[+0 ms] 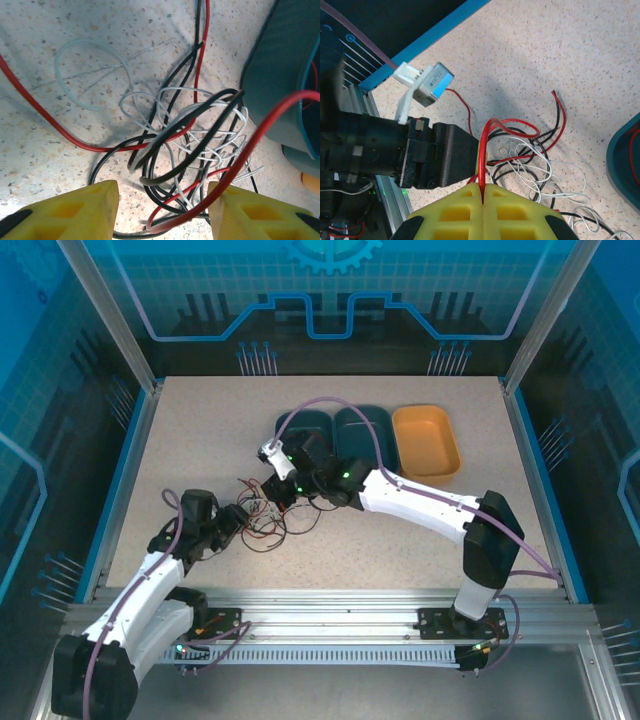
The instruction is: Untangle the cables
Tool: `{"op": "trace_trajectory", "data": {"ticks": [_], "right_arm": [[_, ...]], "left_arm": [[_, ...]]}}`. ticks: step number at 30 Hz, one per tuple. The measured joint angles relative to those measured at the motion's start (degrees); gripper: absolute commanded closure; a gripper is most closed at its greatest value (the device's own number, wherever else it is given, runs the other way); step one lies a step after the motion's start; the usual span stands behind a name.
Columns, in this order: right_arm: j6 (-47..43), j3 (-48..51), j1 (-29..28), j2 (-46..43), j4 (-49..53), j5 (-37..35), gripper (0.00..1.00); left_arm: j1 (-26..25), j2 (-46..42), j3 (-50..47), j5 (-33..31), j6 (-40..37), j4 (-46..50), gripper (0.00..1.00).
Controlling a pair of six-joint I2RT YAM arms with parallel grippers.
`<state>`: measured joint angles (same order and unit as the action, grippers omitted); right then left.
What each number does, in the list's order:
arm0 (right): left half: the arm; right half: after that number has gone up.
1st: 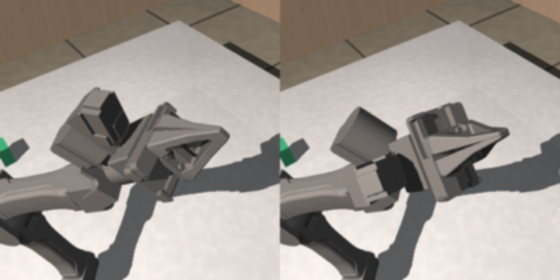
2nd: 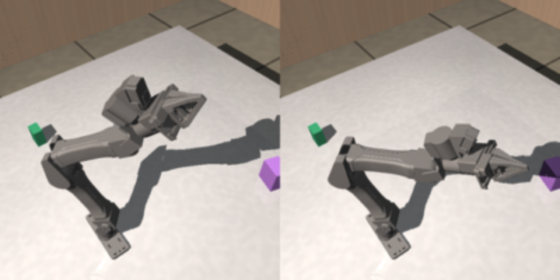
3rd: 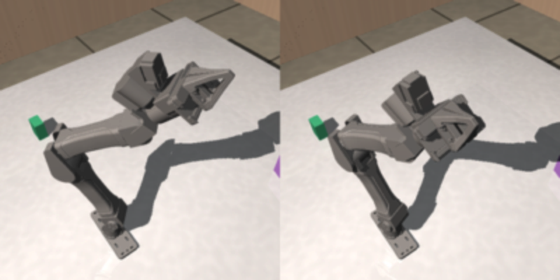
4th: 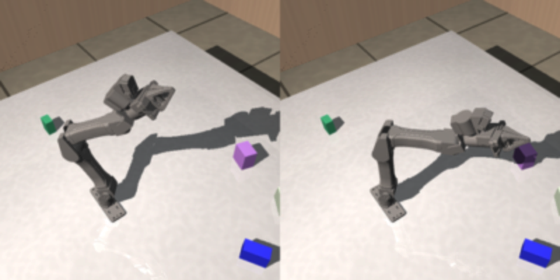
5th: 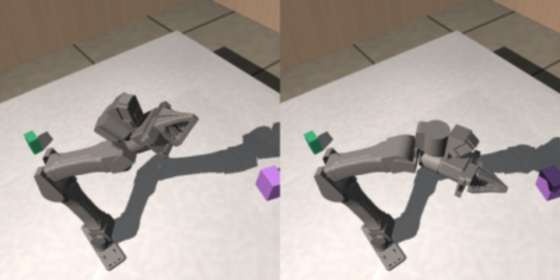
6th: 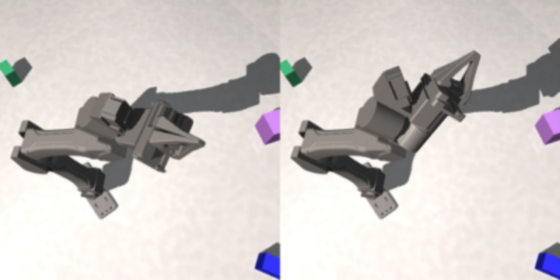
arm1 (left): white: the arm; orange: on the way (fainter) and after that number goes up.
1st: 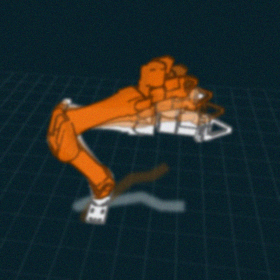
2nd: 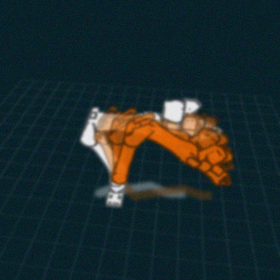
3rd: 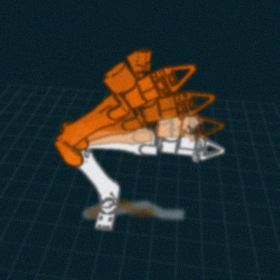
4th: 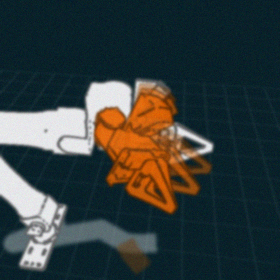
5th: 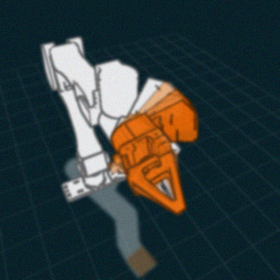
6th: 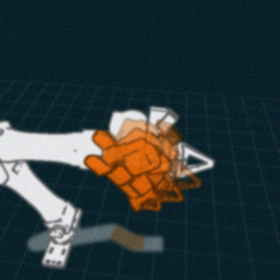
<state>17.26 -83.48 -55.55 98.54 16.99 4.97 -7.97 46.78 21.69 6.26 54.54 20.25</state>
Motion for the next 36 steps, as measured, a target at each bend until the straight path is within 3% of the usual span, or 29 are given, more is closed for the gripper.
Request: {"op": "trace_trajectory", "data": {"ticks": [10,22,36], "right_arm": [[-0.9,0.0,0.5,-3.2,0.1,0.4,1.00],[-1.9,-0.6,2.2,-8.6,-1.7,-2.7,1.00],[-4.8,-9.3,3.6,-10.0,-0.1,-5.9,1.00]], "left_arm": [[0.0,-0.3,-0.7,-1.1,0.9,-0.1,0.57],[0.0,-1.6,-1.2,0.0,-0.5,-0.2,0.02],[0.0,-10.8,1.0,1.2,-4.1,1.9,0.01]]}}
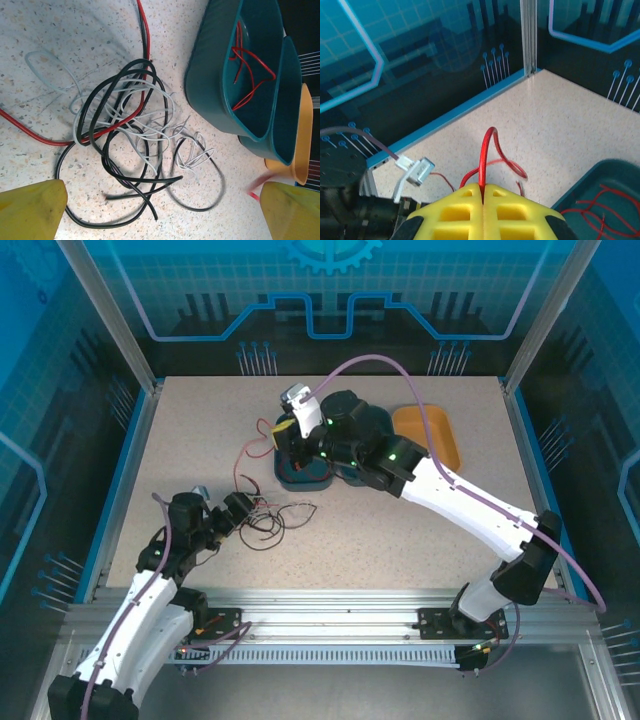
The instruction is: Untangle the cables
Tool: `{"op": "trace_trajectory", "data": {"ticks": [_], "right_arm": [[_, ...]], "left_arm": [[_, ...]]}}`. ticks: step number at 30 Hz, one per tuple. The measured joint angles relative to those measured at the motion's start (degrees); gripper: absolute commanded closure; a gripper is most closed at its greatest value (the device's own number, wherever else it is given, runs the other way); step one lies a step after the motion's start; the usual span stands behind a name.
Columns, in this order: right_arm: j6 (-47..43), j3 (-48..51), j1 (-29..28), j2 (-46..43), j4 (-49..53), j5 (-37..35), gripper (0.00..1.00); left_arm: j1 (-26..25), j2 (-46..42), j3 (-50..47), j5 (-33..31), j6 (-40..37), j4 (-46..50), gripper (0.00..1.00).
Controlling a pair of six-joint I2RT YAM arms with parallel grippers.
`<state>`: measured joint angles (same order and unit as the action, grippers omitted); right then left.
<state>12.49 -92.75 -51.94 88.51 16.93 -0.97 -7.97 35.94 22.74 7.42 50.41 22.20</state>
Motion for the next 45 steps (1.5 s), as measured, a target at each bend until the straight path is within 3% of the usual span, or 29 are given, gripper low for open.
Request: {"op": "trace_trajectory", "data": {"ticks": [13,21,30,45], "right_arm": [[-2.5,-9.2,0.4,-0.5,5.6,-7.4,1.00],[-0.3,-13.2,4.3,3.8,10.7,-9.0,1.00],[4.8,-14.2,10.4,10.8,16.8,-3.0,1.00],[8.5,-14.3,15.7,20.2,18.2,5.4,1.00]], "left_arm": [[0.0,-0.3,0.0,0.0,-1.3,0.4,0.01],[0.0,-0.4,0.0,0.0,-1.3,0.7,0.01],[0.0,-0.4,0.0,-0.1,-1.3,1.0,0.01],[0.0,-0.4,0.0,-0.1,-1.3,1.5,0.01]]}}
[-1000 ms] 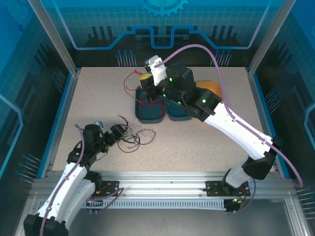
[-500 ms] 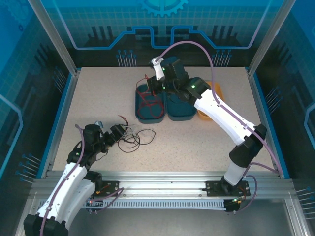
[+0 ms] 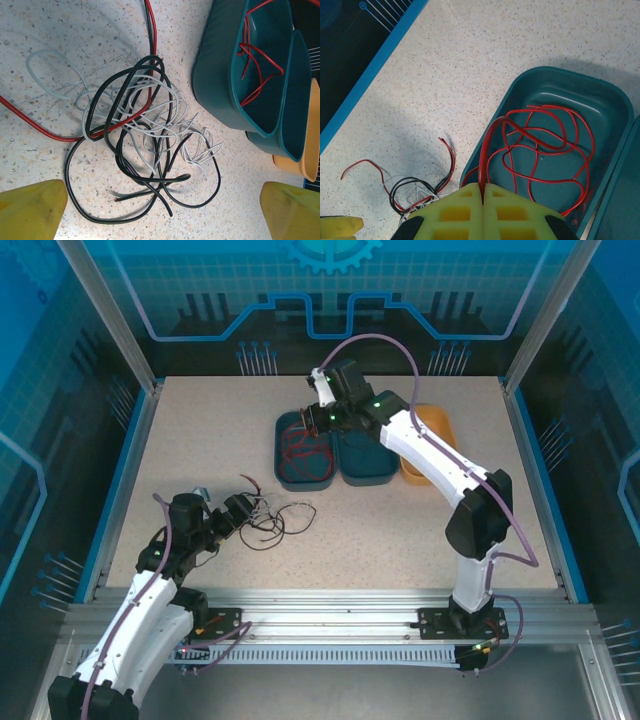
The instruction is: Untangle the cables
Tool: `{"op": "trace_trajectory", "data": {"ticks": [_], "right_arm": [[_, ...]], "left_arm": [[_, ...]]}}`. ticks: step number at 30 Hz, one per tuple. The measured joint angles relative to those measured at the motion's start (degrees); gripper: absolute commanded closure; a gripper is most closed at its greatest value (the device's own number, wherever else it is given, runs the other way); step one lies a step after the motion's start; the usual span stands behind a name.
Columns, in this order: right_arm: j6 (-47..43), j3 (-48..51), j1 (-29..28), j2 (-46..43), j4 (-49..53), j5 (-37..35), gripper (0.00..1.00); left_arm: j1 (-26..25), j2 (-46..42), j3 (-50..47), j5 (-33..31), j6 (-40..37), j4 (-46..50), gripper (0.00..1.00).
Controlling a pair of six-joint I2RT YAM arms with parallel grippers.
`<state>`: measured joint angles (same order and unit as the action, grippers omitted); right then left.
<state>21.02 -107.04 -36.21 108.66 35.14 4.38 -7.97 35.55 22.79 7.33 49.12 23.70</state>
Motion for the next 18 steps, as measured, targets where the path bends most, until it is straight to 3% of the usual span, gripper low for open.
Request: {"op": "trace_trajectory", "data": {"ticks": [18], "right_arm": [[-1.4,-3.0,1.5,6.2,2.6,3.7,1.00]], "left_arm": [[0.0,0.8,0.0,0.0,0.0,0.0,0.01]]}}
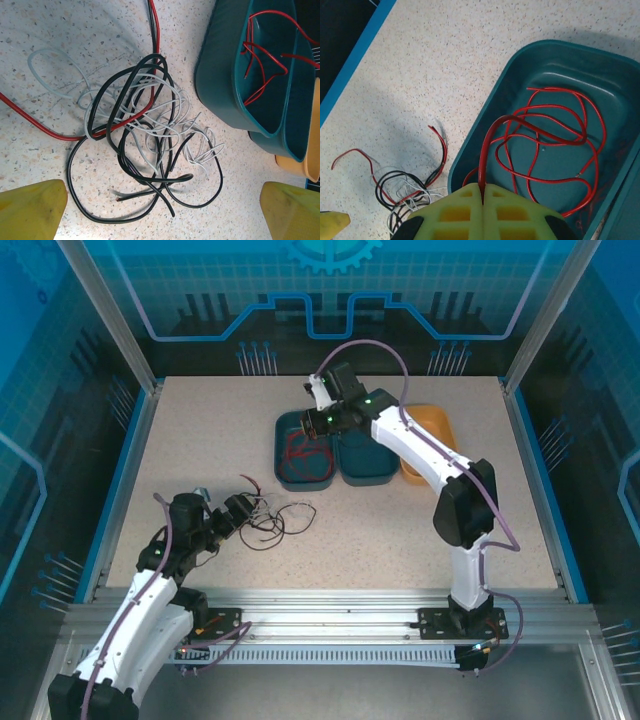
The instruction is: Untangle the cables
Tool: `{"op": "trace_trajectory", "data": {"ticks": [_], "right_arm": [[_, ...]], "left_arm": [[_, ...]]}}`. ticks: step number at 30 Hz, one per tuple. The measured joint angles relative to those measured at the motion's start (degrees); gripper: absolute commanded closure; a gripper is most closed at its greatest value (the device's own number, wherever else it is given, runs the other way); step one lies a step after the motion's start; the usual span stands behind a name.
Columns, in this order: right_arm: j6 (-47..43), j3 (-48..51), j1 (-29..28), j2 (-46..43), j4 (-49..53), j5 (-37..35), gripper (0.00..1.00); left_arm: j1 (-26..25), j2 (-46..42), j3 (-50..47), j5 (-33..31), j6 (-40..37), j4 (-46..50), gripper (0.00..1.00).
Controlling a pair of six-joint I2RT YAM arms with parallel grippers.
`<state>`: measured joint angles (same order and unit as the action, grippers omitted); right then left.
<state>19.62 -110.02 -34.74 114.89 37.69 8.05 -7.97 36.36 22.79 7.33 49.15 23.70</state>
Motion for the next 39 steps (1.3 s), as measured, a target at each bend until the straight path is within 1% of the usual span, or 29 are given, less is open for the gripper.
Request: {"op": "trace_trajectory", "data": {"ticks": [10,17,23,28,34,39], "right_arm": [[-3.2,0.1,0.0,0.7,3.4,0.6,1.00],[-3.8,2.7,0.0,1.5,3.4,1.0,1.00],[-4.2,3.5,-0.1,3.9,3.0,-0.1,0.99],[-4.2,3.5,-0.4,6.4,3.1,-1.7,0.93],[-4.6,3.4,-0.6,8.9,4.8,-3.7,0.79],[-4.9,3.4,-0.6,8.9,5.4,-5.3,0.74]], "left_arm": [[0.0,0.9,0.0,0.0,0.0,0.0,0.01],[0.0,1.1,0.0,0.0,0.0,0.0,0.01],[0.0,1.1,0.0,0.0,0.0,0.0,0.01],[0.0,1.1,0.0,0.0,0.2,0.0,0.01],[0.0,1.1,0.0,0.0,0.2,0.0,0.01],[0.0,1.1,0.0,0.0,0.3,0.0,0.01]]}}
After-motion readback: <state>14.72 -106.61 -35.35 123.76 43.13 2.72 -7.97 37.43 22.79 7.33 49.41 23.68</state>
